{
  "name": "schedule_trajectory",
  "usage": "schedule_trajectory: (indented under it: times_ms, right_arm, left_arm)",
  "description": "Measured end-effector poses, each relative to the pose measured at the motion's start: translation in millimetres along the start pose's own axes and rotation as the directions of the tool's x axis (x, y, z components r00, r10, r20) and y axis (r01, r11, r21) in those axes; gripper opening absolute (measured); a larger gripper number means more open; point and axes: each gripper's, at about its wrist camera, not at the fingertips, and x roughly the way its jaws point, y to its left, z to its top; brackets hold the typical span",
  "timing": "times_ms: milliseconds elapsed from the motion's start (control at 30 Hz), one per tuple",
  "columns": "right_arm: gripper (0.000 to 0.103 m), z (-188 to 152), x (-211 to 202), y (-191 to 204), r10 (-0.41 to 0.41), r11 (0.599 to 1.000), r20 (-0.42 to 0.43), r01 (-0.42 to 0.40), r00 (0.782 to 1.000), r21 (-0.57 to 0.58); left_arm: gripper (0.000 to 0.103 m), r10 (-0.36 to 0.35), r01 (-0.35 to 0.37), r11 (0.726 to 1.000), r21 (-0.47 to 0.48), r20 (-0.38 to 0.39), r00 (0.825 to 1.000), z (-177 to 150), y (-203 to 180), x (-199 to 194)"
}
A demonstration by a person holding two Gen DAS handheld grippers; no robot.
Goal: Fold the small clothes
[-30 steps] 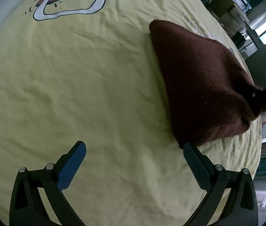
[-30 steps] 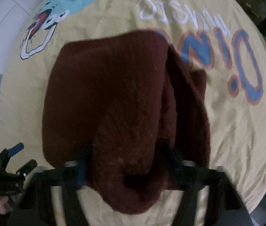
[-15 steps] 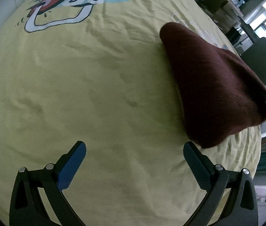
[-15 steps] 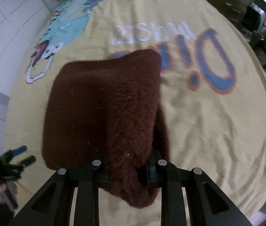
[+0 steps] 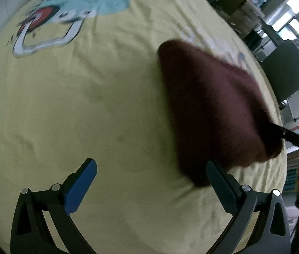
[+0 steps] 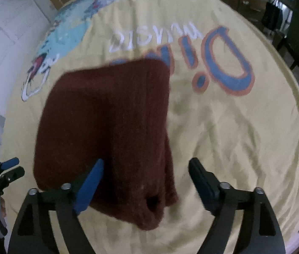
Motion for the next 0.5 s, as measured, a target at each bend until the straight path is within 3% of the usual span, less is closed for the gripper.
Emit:
schedule_trajectory:
  times_ms: [67,267,500]
  right_arm:
    - [0.103,6,-6,2,0.008,1.000,0.019,-0.008,1.000,-0.010]
    - [0.103,23,7,11,0.017,0.998,-0.005,-0.017,1.000,-0.061]
    - [0.103,17,55,5,0.015,1.000,-0.104,-0.017,0.994,-0.016]
  left_arm:
    - [0.102,-0.009,0.009,1.000,0.009,0.017,1.000,18,-15,-1]
    - [0.102,0.028,-0.026,0.999,0.038,-0.035,0.999,61,-61,31]
    - [0.101,0.053,-0.052,0.999,0.010,-0.127,0.991,64,-72,88]
